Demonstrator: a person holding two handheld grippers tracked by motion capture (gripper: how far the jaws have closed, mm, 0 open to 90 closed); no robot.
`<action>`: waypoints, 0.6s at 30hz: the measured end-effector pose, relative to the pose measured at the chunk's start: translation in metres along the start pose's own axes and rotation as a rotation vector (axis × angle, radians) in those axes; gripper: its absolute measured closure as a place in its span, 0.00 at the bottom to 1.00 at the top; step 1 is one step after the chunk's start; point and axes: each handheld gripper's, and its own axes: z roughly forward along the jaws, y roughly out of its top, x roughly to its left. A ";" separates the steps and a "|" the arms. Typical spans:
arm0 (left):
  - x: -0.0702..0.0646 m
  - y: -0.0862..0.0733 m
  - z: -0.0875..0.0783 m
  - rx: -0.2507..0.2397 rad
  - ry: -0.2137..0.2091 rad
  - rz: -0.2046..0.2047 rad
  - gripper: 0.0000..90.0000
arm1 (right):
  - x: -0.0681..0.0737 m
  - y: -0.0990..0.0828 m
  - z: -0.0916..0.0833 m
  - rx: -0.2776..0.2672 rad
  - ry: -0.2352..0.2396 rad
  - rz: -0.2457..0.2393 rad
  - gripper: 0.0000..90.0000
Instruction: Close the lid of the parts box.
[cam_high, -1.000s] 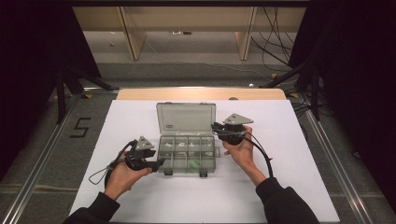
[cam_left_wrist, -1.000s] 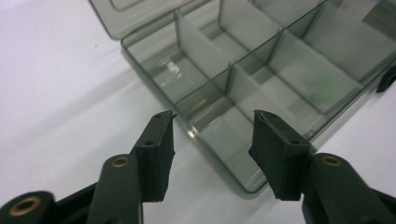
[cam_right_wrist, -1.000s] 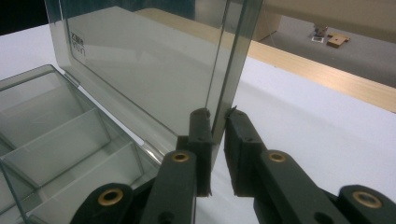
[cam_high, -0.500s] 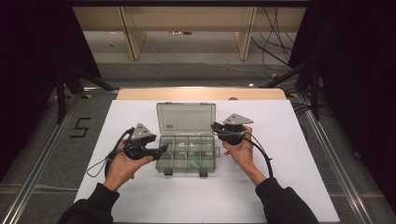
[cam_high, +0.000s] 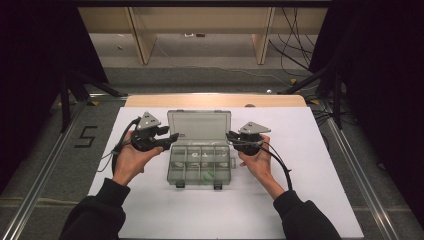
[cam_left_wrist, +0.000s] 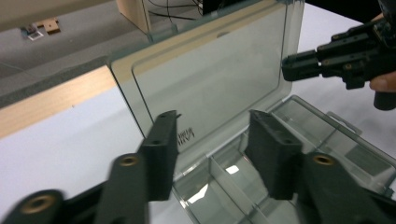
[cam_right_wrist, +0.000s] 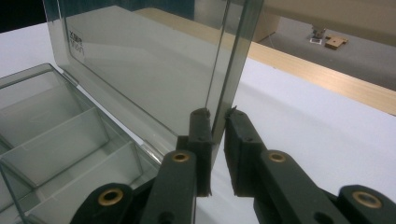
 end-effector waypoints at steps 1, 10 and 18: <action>0.002 0.002 0.000 0.000 0.001 0.000 0.69 | 0.000 0.000 0.000 -0.002 0.000 -0.001 0.91; 0.015 0.016 0.004 -0.023 0.053 -0.001 0.99 | 0.000 0.000 0.000 0.000 0.000 -0.005 0.91; 0.025 0.027 0.012 -0.039 0.077 -0.017 1.00 | 0.000 0.001 0.000 0.004 0.003 -0.006 0.91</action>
